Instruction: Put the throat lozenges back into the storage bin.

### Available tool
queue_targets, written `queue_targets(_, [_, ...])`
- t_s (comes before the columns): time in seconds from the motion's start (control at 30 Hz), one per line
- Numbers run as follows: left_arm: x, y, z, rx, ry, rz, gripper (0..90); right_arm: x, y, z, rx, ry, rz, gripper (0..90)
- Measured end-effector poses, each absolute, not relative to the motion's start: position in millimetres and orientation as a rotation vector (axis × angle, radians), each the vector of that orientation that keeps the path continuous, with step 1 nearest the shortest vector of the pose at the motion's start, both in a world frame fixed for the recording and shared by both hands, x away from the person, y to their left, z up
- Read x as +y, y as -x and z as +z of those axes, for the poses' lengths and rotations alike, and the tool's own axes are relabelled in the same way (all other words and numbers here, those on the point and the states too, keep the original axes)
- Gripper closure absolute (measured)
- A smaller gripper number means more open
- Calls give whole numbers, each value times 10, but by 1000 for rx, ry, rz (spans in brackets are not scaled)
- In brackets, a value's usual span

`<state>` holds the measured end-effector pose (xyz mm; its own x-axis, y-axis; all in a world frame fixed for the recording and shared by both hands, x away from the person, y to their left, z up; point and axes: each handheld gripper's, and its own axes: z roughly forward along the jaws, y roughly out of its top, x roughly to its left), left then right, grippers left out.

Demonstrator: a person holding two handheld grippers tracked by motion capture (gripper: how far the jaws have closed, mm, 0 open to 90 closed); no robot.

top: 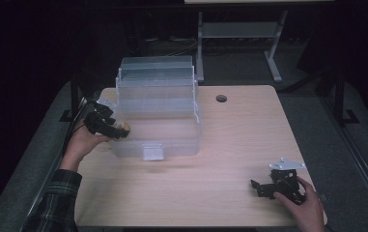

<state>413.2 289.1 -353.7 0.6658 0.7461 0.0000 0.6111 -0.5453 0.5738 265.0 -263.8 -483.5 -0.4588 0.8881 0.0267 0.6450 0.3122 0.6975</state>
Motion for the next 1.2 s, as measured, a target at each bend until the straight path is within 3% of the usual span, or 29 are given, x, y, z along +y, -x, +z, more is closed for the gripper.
queue_targets(1.2, [3212,-3519,-3485,1034,-2241,390,182,-2638,-2650,-4836,2222,-1369,924,0])
